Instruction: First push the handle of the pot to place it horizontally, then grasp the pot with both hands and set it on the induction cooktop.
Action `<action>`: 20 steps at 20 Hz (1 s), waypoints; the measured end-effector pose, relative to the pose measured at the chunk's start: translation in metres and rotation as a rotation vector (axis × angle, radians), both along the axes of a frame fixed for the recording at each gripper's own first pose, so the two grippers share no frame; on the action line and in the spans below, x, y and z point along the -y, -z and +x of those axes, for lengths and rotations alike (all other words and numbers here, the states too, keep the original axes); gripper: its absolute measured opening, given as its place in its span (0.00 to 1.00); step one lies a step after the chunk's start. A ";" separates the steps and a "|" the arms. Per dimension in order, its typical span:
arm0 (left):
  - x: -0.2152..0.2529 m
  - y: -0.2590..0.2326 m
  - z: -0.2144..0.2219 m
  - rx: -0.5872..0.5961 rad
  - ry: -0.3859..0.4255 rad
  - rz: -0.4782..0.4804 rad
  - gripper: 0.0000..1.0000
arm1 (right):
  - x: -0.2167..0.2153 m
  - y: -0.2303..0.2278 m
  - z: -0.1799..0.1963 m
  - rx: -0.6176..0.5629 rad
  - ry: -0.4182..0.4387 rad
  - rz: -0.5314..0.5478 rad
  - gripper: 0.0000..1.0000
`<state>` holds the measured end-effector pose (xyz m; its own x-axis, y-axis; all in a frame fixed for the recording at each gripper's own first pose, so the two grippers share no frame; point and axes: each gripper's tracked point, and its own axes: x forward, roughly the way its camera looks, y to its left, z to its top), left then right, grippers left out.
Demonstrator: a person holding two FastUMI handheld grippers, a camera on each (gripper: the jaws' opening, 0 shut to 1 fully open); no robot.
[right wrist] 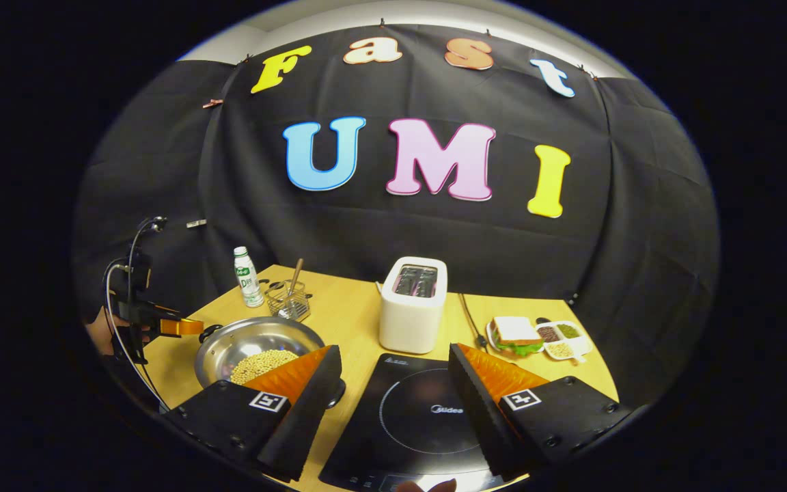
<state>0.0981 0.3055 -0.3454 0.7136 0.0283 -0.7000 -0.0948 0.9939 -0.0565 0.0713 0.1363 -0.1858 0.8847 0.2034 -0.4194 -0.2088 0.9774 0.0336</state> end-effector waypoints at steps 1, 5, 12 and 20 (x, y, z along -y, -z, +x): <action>0.003 0.006 0.004 -0.014 0.009 -0.017 0.95 | -0.012 0.013 0.002 -0.030 -0.018 0.019 0.98; 0.012 0.027 0.021 -0.052 0.031 -0.040 0.95 | -0.049 0.067 0.008 -0.193 -0.049 0.075 0.98; 0.014 0.048 0.041 -0.083 0.079 -0.002 0.91 | -0.087 0.133 0.023 -0.351 -0.046 0.126 0.98; 0.012 0.074 0.047 -0.111 0.071 -0.011 0.85 | -0.105 0.190 0.022 -0.486 -0.024 0.090 0.89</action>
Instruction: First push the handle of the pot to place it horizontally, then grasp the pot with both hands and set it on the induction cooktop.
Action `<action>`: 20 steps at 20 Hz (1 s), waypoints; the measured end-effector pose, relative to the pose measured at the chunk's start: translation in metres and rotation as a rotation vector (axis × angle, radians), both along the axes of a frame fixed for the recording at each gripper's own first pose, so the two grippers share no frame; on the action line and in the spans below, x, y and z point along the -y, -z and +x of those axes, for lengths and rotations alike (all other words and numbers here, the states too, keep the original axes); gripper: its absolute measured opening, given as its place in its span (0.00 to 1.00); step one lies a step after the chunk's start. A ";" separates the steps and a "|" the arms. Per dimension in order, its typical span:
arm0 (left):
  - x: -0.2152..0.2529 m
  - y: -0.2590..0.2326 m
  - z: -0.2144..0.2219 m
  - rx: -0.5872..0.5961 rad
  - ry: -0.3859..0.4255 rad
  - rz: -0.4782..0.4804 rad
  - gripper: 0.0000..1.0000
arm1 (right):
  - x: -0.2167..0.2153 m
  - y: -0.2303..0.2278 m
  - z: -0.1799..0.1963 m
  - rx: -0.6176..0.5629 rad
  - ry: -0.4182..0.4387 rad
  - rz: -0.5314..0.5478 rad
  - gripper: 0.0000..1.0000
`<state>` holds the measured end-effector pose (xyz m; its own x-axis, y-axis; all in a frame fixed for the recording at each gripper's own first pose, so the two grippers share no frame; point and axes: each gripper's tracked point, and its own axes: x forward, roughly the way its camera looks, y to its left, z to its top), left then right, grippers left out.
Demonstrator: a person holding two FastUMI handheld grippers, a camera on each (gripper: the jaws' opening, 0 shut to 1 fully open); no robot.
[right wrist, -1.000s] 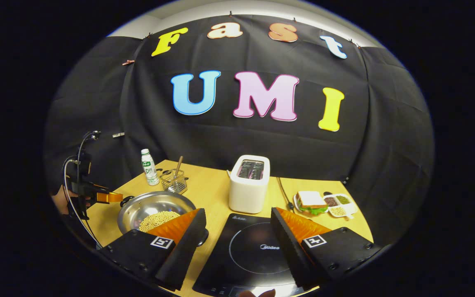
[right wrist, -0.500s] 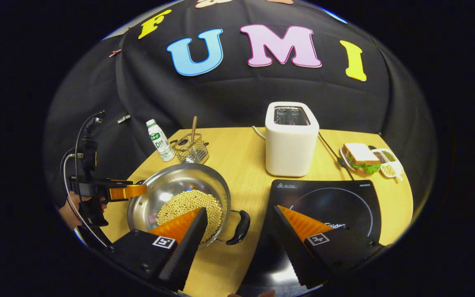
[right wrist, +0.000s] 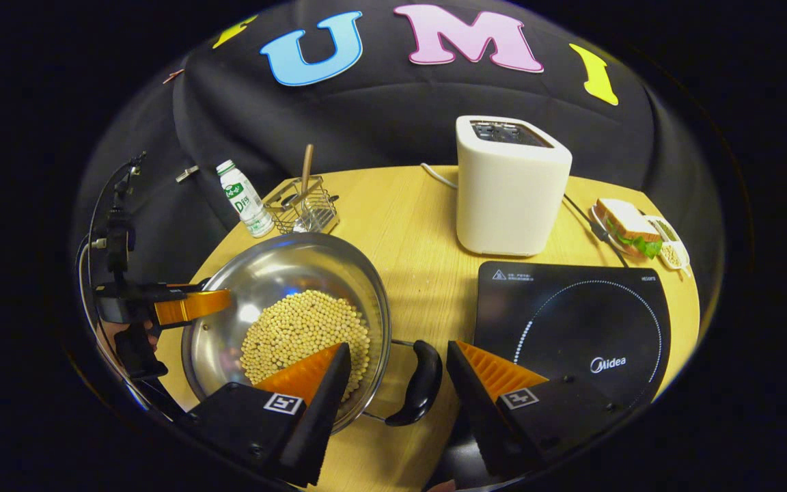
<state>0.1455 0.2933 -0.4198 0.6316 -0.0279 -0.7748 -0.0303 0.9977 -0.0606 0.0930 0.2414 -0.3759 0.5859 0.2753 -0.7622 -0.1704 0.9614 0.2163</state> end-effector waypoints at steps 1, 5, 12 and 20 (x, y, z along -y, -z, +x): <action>-0.002 0.002 0.001 0.000 -0.006 0.005 0.82 | -0.002 0.009 -0.001 -0.021 0.009 -0.005 0.89; -0.003 0.005 0.002 0.009 -0.003 -0.011 0.77 | 0.001 0.029 0.001 -0.055 0.064 -0.033 0.70; -0.006 0.013 -0.006 -0.018 0.050 0.025 0.75 | -0.001 0.038 0.004 -0.068 0.069 -0.094 0.68; -0.007 0.012 -0.011 -0.016 0.039 -0.015 0.66 | -0.002 0.039 0.010 -0.064 0.089 -0.059 0.53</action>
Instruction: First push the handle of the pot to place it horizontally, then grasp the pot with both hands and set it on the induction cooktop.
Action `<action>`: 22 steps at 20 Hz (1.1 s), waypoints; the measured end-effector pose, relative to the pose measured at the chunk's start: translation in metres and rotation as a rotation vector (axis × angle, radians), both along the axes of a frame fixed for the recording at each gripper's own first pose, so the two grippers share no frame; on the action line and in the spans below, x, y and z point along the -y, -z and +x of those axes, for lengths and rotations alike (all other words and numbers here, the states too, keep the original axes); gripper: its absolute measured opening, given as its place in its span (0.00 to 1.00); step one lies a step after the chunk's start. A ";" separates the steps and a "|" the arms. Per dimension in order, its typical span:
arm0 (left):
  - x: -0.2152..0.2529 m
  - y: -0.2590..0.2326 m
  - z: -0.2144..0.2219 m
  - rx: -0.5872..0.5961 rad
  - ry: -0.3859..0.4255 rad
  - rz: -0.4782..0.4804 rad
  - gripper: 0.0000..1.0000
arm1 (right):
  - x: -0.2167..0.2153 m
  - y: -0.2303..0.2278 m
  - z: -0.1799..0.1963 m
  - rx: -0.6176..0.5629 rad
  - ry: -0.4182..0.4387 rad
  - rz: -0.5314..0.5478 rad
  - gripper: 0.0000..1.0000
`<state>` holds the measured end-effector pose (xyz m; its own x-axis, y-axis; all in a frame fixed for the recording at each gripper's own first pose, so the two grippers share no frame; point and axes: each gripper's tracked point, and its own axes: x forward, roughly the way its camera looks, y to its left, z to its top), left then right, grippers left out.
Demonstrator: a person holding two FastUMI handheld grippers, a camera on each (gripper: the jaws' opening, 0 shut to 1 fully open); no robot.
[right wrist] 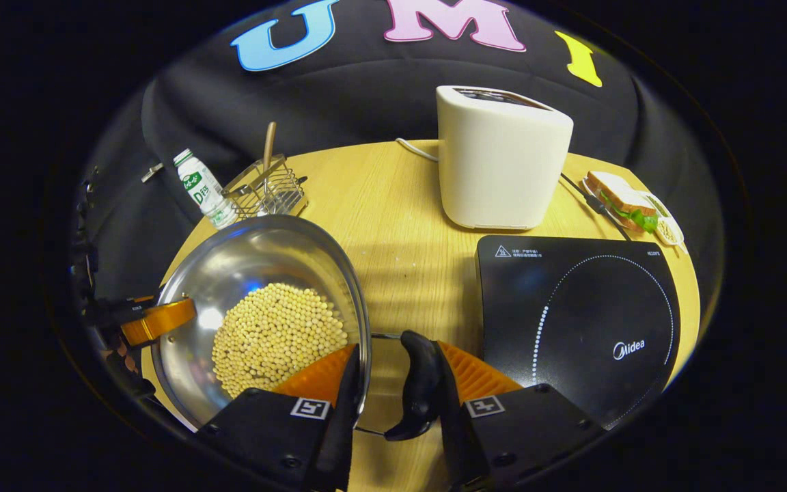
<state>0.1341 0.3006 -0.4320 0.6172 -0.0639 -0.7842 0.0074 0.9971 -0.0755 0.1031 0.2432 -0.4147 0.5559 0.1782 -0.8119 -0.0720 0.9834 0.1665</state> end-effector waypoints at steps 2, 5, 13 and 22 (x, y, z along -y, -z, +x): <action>0.000 -0.004 -0.002 0.012 -0.015 -0.008 0.64 | 0.000 -0.001 0.000 -0.007 -0.001 0.003 0.49; 0.005 -0.005 -0.016 0.000 -0.037 -0.031 0.59 | 0.005 -0.009 -0.006 0.002 -0.023 -0.016 0.53; 0.028 -0.055 -0.045 -0.002 -0.037 -0.009 0.58 | 0.030 -0.054 -0.030 -0.003 -0.031 0.003 0.53; 0.094 -0.093 -0.048 0.016 0.006 0.002 0.59 | 0.101 -0.086 -0.039 0.009 -0.003 0.013 0.53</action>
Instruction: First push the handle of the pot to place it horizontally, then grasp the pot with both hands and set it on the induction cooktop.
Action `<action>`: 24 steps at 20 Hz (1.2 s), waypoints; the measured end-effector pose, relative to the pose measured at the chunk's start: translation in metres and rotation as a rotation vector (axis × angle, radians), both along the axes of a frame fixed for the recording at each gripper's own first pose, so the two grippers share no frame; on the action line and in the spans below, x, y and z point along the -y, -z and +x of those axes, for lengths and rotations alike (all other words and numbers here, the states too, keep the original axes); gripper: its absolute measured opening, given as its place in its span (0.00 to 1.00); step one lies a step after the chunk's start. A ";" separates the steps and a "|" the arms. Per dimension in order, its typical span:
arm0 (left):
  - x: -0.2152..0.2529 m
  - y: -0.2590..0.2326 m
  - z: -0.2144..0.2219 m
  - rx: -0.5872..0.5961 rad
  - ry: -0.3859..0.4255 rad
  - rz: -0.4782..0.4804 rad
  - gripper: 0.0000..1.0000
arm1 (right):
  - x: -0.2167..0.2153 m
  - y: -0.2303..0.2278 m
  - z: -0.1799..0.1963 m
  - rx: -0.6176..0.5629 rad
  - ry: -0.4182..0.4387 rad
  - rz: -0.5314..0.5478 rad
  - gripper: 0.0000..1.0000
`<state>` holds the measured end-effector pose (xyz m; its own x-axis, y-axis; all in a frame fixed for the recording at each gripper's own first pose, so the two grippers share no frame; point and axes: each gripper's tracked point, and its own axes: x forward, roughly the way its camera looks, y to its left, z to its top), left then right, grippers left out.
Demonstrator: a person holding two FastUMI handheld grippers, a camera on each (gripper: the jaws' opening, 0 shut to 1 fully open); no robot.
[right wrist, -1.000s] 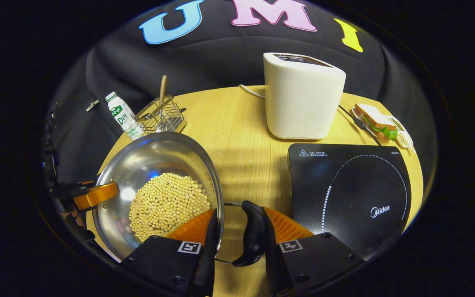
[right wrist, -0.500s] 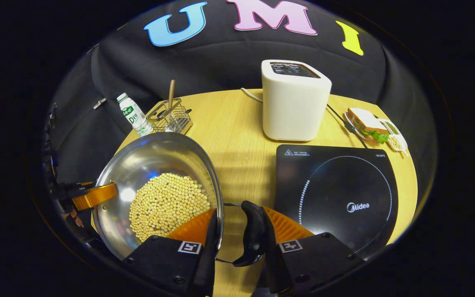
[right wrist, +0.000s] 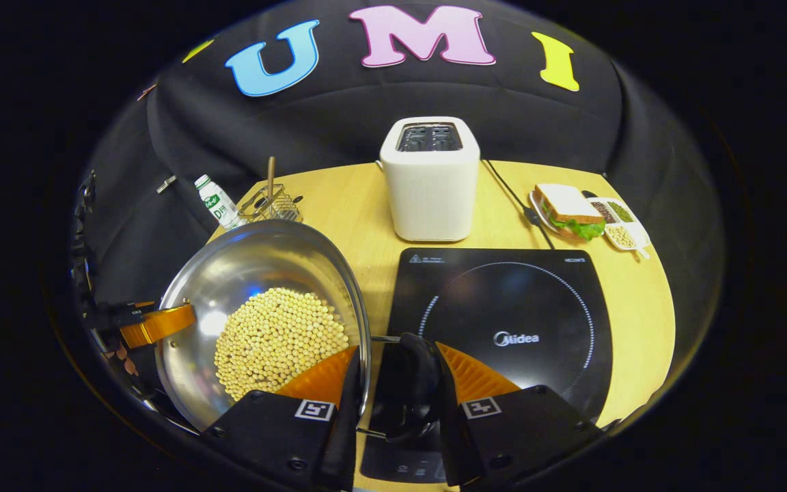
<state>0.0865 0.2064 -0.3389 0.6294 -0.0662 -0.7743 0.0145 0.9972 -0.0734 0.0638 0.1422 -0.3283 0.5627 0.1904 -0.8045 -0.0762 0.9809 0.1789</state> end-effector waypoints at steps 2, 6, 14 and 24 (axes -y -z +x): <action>0.018 -0.006 0.003 0.003 0.014 -0.002 0.59 | 0.019 -0.003 0.002 0.000 0.008 0.001 0.53; 0.053 -0.011 0.011 0.004 0.035 -0.017 0.59 | 0.053 -0.009 0.006 0.013 0.025 -0.008 0.53; 0.112 -0.012 0.025 0.001 0.083 -0.019 0.59 | 0.111 -0.007 0.005 0.008 0.072 -0.008 0.53; 0.183 -0.006 0.042 -0.009 0.132 -0.031 0.59 | 0.181 0.000 0.005 -0.007 0.127 -0.024 0.53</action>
